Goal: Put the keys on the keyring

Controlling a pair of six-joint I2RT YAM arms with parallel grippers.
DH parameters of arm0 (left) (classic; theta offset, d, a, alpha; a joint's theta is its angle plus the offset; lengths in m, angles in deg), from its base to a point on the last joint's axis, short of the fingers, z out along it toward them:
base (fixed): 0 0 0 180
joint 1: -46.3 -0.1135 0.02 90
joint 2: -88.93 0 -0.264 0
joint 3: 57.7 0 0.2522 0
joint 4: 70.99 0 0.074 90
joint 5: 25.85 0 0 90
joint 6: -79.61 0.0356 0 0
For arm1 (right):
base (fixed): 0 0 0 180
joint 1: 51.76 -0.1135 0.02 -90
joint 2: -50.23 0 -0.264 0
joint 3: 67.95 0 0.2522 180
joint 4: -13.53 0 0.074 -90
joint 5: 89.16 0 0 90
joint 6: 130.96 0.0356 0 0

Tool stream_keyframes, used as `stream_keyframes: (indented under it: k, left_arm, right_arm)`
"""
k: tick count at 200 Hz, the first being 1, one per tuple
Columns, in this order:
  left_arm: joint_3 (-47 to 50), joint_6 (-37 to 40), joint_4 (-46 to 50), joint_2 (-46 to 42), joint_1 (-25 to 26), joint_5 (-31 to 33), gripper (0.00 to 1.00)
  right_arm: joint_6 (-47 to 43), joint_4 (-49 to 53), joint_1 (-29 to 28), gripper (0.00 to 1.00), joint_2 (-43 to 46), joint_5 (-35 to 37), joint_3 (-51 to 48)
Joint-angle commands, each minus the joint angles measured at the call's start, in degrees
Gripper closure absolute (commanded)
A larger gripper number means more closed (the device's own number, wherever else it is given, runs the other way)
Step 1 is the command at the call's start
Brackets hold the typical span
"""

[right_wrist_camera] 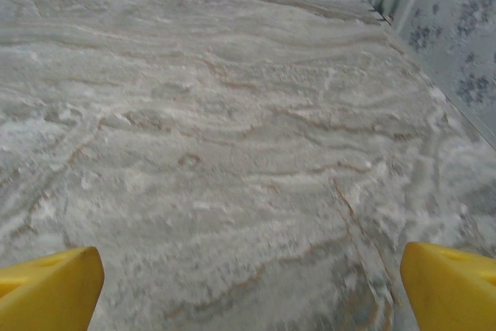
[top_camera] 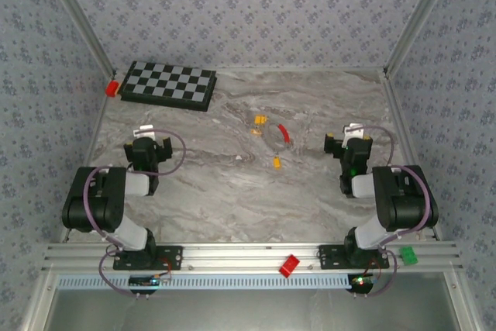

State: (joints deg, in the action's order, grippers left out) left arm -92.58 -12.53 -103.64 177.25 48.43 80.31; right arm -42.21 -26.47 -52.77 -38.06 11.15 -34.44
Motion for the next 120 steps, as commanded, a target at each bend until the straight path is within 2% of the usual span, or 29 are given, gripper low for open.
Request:
stream_keyframes:
  k: [1, 10, 120]
  left_arm:
    - [-2.24, -0.55, -0.43, -0.50, -1.30, -5.60, 0.00]
    - [-1.65, -0.35, -2.85, 0.10, -1.33, -5.39, 0.00]
    - [-1.90, -0.43, -1.64, -0.26, -1.29, -5.60, 0.00]
  right_arm:
    - [0.73, 4.07, 2.14, 0.00, 0.43, -4.05, 1.59]
    - [0.64, 4.00, 2.01, 0.00, 0.40, -3.72, 1.62]
    - [0.56, 3.96, 1.90, 0.01, 0.49, -3.19, 1.61]
